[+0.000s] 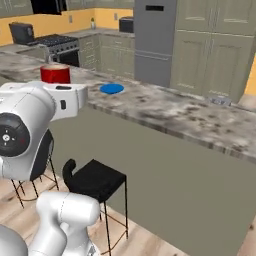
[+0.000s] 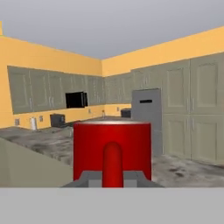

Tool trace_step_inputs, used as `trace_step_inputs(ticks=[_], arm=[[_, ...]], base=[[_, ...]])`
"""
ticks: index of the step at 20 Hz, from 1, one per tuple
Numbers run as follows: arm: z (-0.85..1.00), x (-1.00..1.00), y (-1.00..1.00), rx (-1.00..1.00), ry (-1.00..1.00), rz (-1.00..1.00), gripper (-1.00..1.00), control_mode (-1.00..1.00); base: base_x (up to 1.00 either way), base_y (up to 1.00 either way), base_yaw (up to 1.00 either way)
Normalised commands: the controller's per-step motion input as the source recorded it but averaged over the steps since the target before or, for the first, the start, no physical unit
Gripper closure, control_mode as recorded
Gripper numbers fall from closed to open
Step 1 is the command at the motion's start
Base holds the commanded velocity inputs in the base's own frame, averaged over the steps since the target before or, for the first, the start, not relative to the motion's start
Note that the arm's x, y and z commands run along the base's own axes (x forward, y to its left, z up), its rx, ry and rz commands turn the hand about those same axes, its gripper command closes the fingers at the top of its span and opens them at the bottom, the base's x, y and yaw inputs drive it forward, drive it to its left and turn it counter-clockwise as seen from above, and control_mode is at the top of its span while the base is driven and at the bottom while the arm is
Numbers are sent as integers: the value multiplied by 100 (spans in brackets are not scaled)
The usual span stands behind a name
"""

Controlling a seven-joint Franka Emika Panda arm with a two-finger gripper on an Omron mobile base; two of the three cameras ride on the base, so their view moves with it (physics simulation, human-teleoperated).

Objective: Pick the cup of tea, navigate to the dining table, and place it on the saucer.

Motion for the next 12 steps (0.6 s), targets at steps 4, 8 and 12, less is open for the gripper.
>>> trace_step_inputs(ticks=[4, 8, 12], arm=[[0, 0, 0, 0, 0, 0, 100, 100], [0, 0, 0, 0, 0, 0, 100, 100], [0, 0, 0, 0, 0, 0, 100, 100]], base=[[65, 19, -50], [75, 30, -49], [95, 14, 14]])
